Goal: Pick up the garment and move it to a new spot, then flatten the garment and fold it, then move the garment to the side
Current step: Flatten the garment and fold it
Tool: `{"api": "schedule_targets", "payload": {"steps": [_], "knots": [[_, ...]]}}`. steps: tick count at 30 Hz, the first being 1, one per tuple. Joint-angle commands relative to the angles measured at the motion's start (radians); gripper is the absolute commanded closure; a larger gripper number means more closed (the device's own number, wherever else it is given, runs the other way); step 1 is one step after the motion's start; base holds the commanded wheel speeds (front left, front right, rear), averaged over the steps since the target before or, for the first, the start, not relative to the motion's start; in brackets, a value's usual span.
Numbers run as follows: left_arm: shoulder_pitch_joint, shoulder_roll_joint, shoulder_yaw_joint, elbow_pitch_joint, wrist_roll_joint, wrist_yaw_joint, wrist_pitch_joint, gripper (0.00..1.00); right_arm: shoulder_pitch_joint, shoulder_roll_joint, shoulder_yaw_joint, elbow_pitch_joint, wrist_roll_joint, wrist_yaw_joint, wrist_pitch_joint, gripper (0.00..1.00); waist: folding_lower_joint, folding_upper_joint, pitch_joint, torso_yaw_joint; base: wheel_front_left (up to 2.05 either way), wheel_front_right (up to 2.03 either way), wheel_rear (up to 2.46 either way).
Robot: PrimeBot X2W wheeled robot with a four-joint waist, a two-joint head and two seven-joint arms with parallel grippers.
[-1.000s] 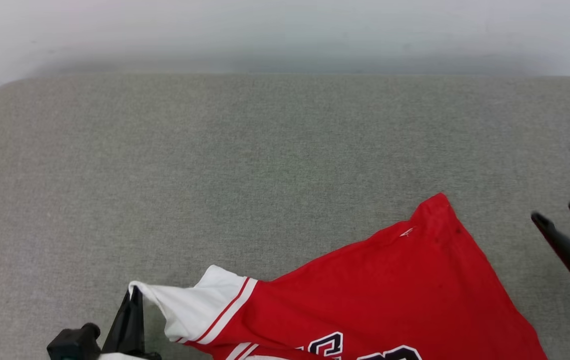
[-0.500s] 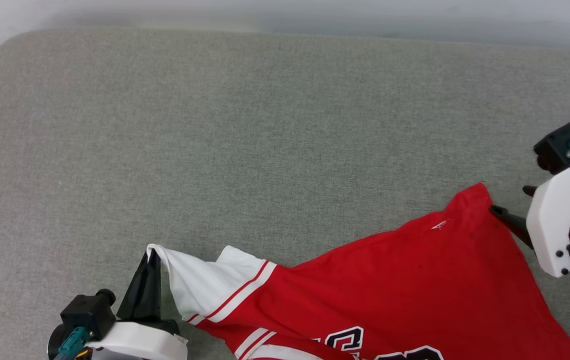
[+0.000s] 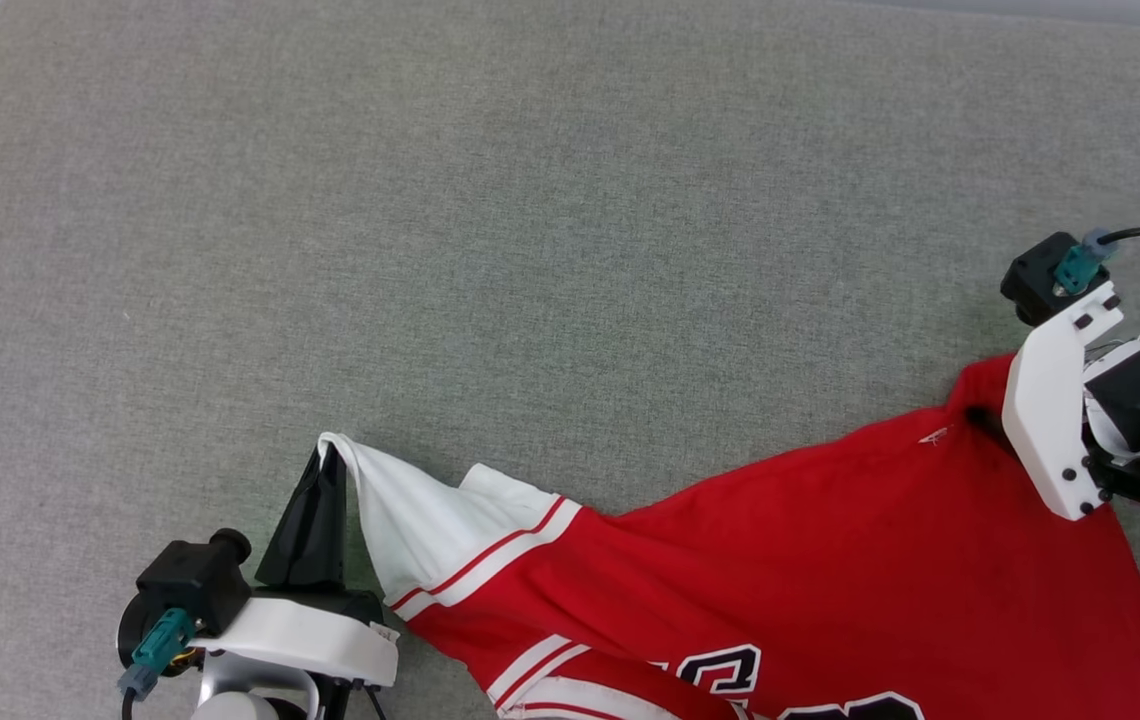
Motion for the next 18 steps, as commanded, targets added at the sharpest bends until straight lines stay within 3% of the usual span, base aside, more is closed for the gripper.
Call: {"api": "schedule_targets", "payload": {"steps": [1, 5, 7, 18], "knots": [[-0.015, -0.001, 0.000, -0.003, -0.003, 0.000, -0.002, 1.00, 0.033, 0.013, 0.071, 0.054, 0.016, 0.000, 0.002, 0.00, -0.0001, 0.0000, 0.011, 0.008, 0.00, 0.00, 0.00], [-0.020, -0.002, -0.001, 0.000, -0.008, 0.000, -0.002, 1.00, 0.039, 0.023, 0.149, 0.103, 0.044, 0.000, -0.035, 0.00, -0.0001, 0.0000, 0.014, 0.010, 0.00, 0.00, 0.00], [-0.018, -0.003, 0.002, 0.002, -0.009, 0.000, -0.002, 1.00, 0.025, 0.023, 0.173, 0.116, 0.047, 0.000, -0.069, 1.00, -0.0001, 0.0000, 0.010, 0.007, 0.00, 0.00, 0.00], [0.027, -0.004, 0.016, 0.010, 0.003, 0.000, -0.002, 1.00, -0.039, 0.016, 0.156, 0.154, 0.109, -0.001, -0.290, 1.00, -0.0001, 0.0000, -0.079, -0.025, 0.00, 0.00, 0.00]]}}
